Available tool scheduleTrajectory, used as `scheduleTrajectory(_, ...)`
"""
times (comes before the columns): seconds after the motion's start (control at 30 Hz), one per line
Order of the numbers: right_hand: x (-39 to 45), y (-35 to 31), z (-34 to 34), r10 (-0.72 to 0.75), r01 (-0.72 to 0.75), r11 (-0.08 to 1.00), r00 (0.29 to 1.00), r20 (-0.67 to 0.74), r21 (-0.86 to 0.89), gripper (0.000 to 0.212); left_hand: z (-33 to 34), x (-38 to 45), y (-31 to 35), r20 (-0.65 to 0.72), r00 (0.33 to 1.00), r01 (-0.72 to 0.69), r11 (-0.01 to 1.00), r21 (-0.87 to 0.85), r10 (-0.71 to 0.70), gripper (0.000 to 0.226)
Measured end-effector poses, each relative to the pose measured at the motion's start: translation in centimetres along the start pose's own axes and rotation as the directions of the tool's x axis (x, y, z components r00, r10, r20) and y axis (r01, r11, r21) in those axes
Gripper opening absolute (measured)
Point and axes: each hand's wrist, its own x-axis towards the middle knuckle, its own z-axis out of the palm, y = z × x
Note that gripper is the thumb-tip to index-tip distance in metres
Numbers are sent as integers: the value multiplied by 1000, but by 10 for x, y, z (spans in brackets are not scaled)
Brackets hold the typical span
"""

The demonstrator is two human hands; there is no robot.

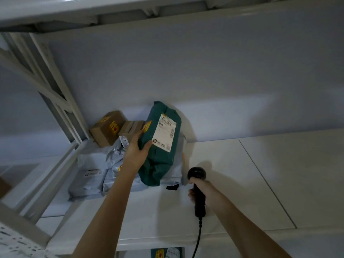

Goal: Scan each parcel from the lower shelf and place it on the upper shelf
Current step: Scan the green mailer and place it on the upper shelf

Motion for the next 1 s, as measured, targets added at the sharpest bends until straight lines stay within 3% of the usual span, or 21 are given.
scheduleTrajectory(0.07, -6, 2, -6, 8, -9, 1000, 1000, 29, 19, 15, 6, -17, -13, 10, 991, 130, 946, -297, -133, 54)
scheduleTrajectory(0.17, -14, 8, -18, -10, 7, 996, 999, 30, 88, 12, 24, -41, -24, 132, 940, 326, 721, -612, -314, 49)
scheduleTrajectory(0.27, -31, 10, -32, -93, 93, 990, 996, -10, 108, 9, 44, -61, -21, 270, 900, 420, 523, -742, -342, 42)
scheduleTrajectory(0.43, -84, -4, -63, -297, 306, 949, 949, -111, 78, 10, 78, -83, -12, 334, 863, 488, 456, -745, -378, 41)
scheduleTrajectory(0.63, -164, -41, -81, -537, 529, 840, 842, -48, -120, 18, 111, -105, 5, 334, 886, 451, 430, -782, -322, 47)
scheduleTrajectory(0.73, -193, -47, -82, -591, 585, 795, 806, 12, -161, 10, 124, -111, 16, 323, 896, 427, 399, -811, -304, 49)
scheduleTrajectory(1.0, -222, -39, -76, -653, 630, 705, 756, 46, -325, 18, 134, -122, 26, 321, 916, 395, 411, -822, -239, 57)
